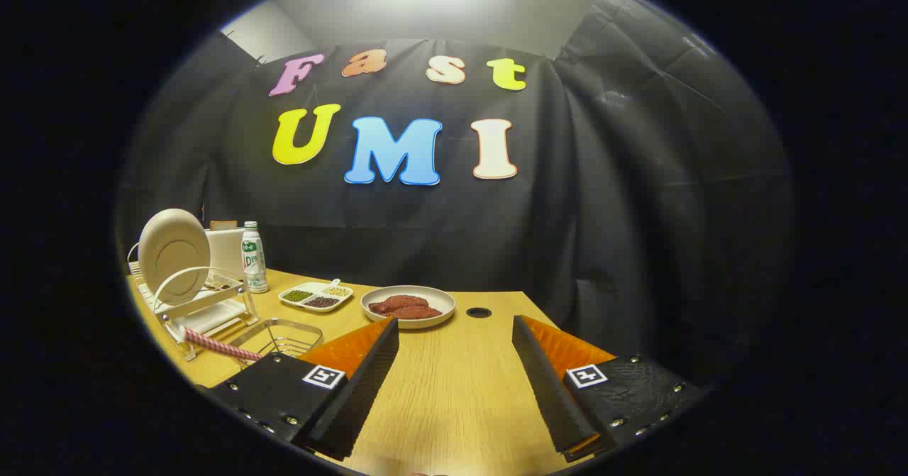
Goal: Take the plate from the dish rack, then take the spoon from the basket and place it into the plate.
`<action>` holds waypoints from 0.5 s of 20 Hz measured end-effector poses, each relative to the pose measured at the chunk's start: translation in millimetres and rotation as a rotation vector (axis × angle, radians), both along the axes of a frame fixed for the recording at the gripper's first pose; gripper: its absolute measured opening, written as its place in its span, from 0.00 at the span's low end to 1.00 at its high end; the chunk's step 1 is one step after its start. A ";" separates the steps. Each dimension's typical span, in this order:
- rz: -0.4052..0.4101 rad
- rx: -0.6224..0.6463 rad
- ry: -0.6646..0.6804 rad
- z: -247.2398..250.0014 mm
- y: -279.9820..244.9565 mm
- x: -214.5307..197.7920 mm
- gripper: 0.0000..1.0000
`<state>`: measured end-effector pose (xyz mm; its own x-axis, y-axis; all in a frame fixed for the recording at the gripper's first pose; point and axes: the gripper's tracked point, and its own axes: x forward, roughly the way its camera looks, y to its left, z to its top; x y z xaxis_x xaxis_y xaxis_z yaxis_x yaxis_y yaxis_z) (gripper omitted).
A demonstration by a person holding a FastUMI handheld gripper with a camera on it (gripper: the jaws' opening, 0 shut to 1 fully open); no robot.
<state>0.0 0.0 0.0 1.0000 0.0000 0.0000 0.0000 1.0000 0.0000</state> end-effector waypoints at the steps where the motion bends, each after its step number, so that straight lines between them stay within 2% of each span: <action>1: -0.017 -0.018 0.005 10.5 -0.8 -5.2 0.98; 5: -0.056 -0.053 0.009 56.0 20.1 -40.5 0.98; 10: -0.057 -0.035 0.032 102.6 81.6 -89.4 0.98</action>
